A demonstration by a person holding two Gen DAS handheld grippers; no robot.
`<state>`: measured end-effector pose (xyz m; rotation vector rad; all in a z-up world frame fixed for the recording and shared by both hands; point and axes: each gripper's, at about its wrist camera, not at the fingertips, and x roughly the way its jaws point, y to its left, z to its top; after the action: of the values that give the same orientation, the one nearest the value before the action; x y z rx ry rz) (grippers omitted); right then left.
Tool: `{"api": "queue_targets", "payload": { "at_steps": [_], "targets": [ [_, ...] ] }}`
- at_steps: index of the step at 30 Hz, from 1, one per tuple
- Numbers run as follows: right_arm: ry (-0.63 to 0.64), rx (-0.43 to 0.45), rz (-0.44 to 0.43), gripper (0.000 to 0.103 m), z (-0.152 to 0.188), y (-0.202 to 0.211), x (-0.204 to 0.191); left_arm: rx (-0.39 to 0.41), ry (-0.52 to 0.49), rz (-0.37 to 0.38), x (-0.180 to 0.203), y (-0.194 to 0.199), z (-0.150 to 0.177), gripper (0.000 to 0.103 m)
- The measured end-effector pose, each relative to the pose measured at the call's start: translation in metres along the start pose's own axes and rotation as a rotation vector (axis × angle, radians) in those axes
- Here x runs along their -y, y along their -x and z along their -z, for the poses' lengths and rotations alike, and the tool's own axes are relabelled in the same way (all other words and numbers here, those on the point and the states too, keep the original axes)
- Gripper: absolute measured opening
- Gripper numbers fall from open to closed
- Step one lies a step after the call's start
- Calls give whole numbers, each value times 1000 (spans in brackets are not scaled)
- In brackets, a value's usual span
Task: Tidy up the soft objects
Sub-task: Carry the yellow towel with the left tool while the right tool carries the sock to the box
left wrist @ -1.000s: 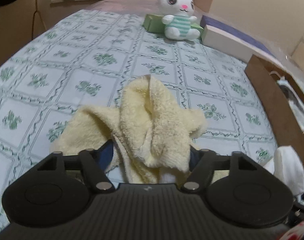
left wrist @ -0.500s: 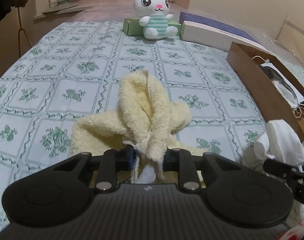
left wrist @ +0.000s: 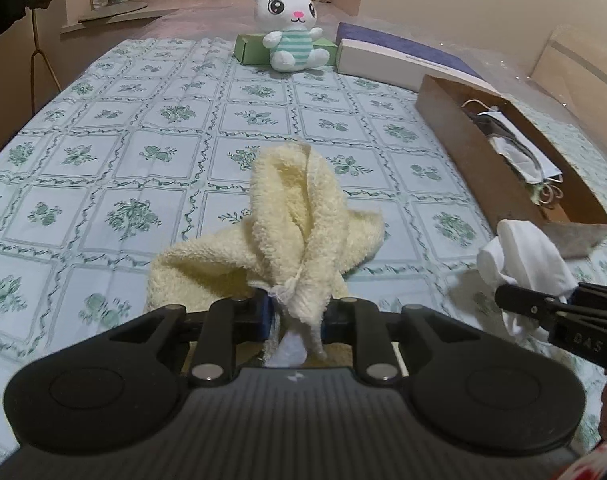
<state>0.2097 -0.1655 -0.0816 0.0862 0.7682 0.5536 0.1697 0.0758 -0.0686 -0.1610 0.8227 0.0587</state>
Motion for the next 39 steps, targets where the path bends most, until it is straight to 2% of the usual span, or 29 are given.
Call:
{"api": "queue_targets", "payload": {
  "at_steps": [5, 11, 17, 21, 24, 27, 32, 39],
  "targets": [
    [-6, 16, 5, 22, 5, 19, 2, 27, 1, 11, 1, 27, 3, 18],
    [-14, 67, 17, 22, 1, 43, 9, 94, -20, 37, 12, 57, -9, 18],
    [-24, 131, 44, 22, -11, 68, 25, 163, -85, 94, 47, 73, -35, 18],
    [-23, 170, 69, 22, -21, 81, 41, 206, -119, 159, 80, 73, -60, 18],
    [-24, 192, 96, 22, -28, 89, 56, 236, -141, 211, 109, 67, -80, 18],
    [-32, 217, 128, 22, -35, 98, 72, 246, -140, 295, 139, 56, -99, 18],
    [-52, 259, 193, 22, -47, 111, 103, 220, -120, 428, 190, 24, -125, 18],
    [-77, 284, 288, 22, -69, 116, 149, 152, -59, 547, 244, -33, -149, 18]
  ]
}}
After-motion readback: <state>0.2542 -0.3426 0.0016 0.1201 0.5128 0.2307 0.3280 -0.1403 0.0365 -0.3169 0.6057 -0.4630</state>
